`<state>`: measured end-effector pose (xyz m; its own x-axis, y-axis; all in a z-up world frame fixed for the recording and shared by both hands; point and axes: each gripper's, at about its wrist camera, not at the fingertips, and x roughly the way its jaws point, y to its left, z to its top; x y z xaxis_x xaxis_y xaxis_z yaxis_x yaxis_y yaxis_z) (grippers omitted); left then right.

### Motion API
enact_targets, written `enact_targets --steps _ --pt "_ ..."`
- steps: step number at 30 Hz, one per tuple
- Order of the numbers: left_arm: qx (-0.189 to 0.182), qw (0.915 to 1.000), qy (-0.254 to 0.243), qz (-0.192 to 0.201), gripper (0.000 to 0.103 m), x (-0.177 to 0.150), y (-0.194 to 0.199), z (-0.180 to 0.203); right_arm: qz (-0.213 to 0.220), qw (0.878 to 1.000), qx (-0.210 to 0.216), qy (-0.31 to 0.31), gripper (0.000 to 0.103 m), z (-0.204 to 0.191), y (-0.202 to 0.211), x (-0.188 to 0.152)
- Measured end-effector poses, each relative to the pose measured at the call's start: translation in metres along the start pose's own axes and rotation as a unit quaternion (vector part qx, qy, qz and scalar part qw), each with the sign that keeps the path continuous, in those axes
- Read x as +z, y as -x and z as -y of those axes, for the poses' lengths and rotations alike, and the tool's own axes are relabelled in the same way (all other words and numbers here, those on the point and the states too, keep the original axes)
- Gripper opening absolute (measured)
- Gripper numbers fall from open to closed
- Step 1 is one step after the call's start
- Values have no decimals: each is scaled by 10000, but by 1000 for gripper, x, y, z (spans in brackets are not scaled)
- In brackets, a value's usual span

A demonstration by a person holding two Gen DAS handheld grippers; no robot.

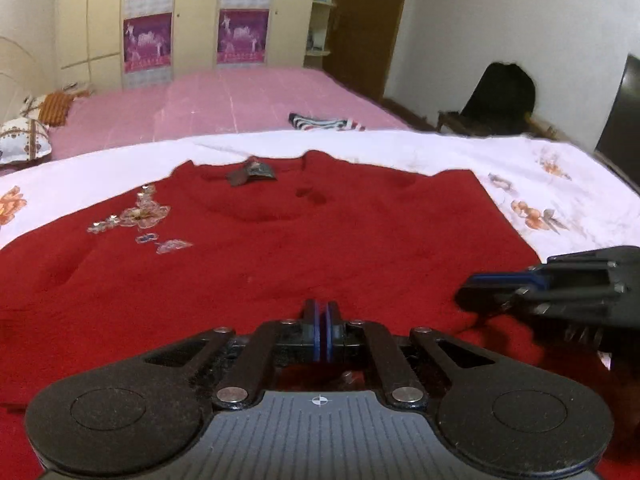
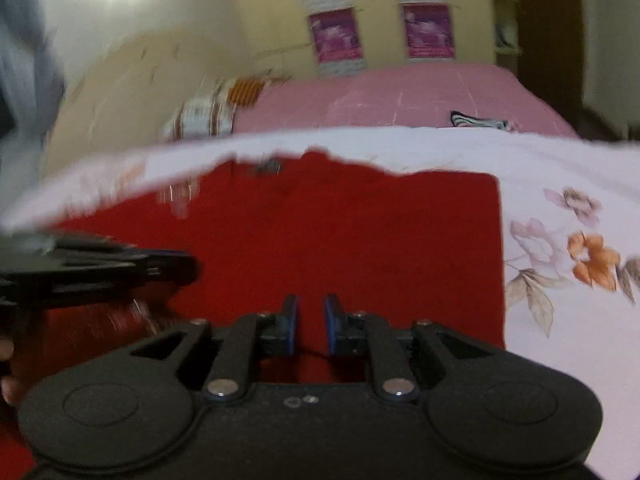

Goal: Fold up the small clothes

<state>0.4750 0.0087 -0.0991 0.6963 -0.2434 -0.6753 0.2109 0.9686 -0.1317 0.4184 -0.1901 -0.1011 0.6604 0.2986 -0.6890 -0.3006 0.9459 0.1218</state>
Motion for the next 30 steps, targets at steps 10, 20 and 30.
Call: enact_targets --steps 10,20,30 --pt "776 9956 377 371 4 7 30 -93 -219 9960 608 -622 19 88 22 29" --pt "924 9948 320 272 4 -2 14 -87 4 9929 -718 -948 13 112 -24 46" --pt "1644 9580 2217 771 4 -74 133 -214 414 9919 -845 -851 24 108 61 -8"
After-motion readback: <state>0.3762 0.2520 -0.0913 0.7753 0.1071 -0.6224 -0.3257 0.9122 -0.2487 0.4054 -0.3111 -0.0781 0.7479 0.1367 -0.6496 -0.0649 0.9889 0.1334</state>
